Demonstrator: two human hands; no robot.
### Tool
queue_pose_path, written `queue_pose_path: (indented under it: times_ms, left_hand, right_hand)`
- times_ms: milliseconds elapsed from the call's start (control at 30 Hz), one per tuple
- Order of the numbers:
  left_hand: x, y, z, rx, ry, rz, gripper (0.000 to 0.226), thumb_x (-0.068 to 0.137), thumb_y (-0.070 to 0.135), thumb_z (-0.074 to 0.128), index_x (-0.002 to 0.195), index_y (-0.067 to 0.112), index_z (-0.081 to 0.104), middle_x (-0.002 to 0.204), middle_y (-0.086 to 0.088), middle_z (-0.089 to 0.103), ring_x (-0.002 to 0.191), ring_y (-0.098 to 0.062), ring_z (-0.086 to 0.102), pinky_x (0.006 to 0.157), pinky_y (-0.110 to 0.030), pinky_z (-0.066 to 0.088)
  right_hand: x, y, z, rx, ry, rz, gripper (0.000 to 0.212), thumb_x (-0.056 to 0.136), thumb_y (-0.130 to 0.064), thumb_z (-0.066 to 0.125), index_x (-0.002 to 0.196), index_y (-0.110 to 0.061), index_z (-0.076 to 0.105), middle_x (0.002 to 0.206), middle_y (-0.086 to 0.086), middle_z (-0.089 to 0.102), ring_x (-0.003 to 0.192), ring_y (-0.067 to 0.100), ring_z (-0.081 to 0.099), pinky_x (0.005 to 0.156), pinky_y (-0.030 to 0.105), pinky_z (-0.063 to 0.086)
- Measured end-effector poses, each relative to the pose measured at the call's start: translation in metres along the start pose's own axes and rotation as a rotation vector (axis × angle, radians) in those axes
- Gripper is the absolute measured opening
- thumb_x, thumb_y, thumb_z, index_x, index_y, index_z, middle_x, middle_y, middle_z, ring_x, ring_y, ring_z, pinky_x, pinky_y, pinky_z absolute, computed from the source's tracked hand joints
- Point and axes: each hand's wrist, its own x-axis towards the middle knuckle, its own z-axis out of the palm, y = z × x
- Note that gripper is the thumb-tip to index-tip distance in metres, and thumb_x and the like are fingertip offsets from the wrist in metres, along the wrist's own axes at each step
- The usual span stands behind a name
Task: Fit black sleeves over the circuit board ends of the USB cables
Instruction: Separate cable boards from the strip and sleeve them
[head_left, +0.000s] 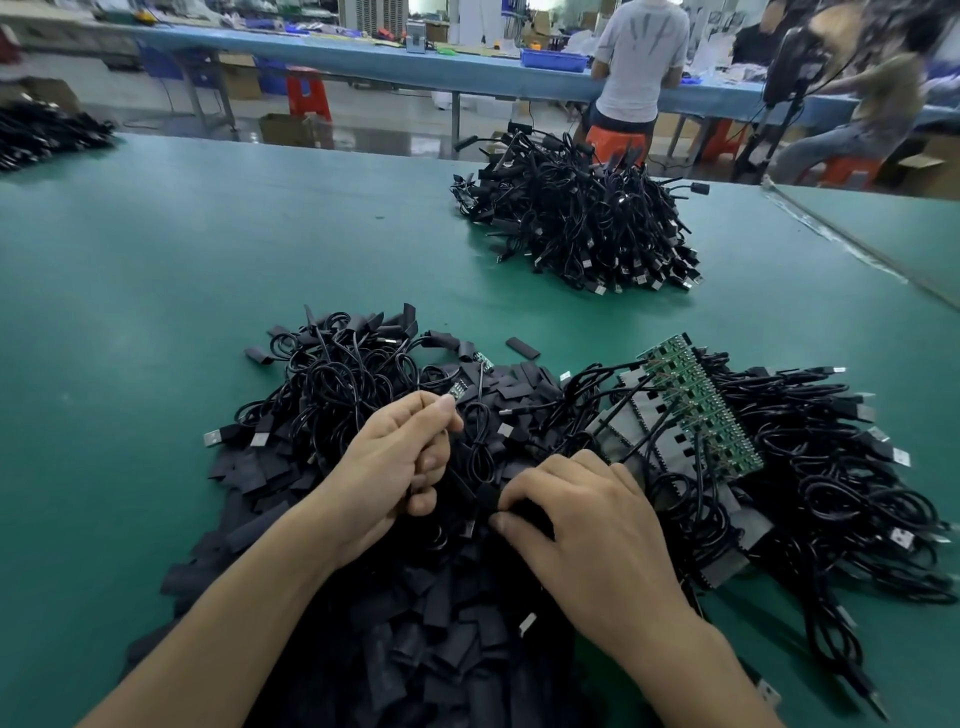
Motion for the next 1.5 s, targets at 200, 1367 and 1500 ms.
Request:
queue_pose_path:
  times_ms: [200, 1367, 1500]
  left_hand:
    - [0.000, 0.002, 0.001, -0.005, 0.015, 0.001, 0.025, 0.102, 0.030, 0.048, 0.085, 0.014, 0.057, 0.053, 0.005, 0.040, 0.042, -0.006, 0.031, 0.035, -0.018, 0.030]
    - [-0.008, 0.002, 0.009, 0.221, -0.059, 0.046, 0.020, 0.084, 0.038, 0.066, 0.084, 0.019, 0.071, 0.073, -0.005, 0.069, 0.056, -0.012, 0.059, 0.041, -0.020, 0.043]
    - [-0.009, 0.004, 0.010, 0.283, -0.062, 0.036, 0.028, 0.099, 0.023, 0.056, 0.077, 0.022, 0.073, 0.063, -0.001, 0.062, 0.049, -0.010, 0.054, 0.039, -0.019, 0.042]
  right_hand:
    - [0.001, 0.004, 0.000, 0.163, 0.089, 0.013, 0.018, 0.082, -0.030, 0.077, 0.088, -0.035, 0.061, 0.084, -0.025, 0.062, 0.084, 0.001, 0.051, 0.077, 0.025, 0.043]
    - [0.002, 0.010, 0.002, 0.353, 0.278, 0.071, 0.027, 0.084, -0.029, 0.076, 0.109, -0.019, 0.076, 0.097, -0.013, 0.072, 0.089, -0.003, 0.065, 0.082, 0.014, 0.051]
    - [0.003, 0.011, 0.000, 0.379, 0.326, 0.088, 0.025, 0.081, -0.022, 0.078, 0.105, -0.015, 0.077, 0.093, -0.015, 0.069, 0.090, -0.004, 0.064, 0.082, 0.005, 0.046]
